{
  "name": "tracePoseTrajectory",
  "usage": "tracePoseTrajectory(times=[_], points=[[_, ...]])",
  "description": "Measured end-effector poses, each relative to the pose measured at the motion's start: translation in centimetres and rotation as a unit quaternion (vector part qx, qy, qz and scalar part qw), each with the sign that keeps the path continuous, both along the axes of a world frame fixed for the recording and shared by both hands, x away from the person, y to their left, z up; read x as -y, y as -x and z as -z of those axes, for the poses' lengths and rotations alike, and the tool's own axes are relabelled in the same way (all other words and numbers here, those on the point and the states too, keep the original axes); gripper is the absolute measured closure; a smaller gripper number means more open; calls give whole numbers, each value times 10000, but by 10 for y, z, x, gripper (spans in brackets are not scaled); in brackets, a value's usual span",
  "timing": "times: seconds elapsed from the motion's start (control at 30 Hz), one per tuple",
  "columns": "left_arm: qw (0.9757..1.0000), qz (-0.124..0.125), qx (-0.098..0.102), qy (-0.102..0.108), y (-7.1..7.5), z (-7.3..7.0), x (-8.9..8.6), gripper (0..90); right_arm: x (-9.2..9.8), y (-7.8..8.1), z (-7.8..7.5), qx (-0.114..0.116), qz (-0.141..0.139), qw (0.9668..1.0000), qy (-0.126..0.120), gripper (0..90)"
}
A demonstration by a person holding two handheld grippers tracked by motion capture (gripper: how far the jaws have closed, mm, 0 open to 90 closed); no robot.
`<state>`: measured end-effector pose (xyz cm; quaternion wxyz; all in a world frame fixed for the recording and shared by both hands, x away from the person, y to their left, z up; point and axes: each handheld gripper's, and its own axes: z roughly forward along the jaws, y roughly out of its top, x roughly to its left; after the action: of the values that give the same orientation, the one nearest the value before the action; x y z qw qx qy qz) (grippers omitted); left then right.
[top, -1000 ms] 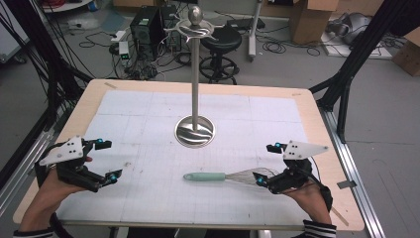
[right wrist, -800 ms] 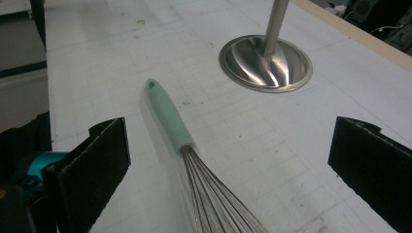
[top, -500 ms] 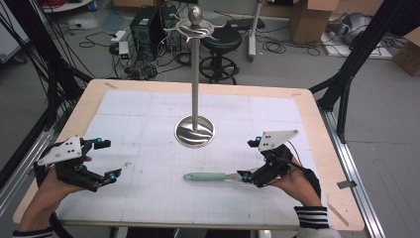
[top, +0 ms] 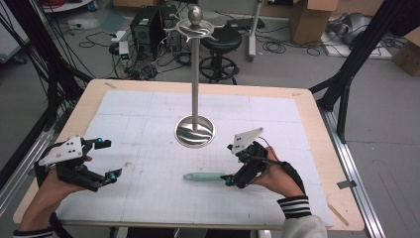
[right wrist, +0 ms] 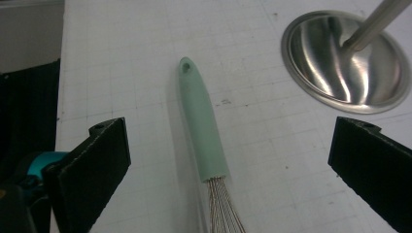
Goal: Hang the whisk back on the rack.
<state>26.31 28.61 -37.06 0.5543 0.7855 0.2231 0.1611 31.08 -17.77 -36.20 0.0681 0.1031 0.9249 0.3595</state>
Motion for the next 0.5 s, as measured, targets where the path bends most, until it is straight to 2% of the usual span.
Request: tracePoseTrajectory(times=[0.27,0.4,0.5], points=[[10000,2,-6,0,0,0,0,17,-19,-5,15,-166,-221,9984,495,5],[10000,21,-18,-8,0,0,1,17,-25,-7,25,-255,-348,9956,827,5],[10000,10,-26,-1,0,0,0,17,-30,-9,30,-283,-402,9942,953,5]])
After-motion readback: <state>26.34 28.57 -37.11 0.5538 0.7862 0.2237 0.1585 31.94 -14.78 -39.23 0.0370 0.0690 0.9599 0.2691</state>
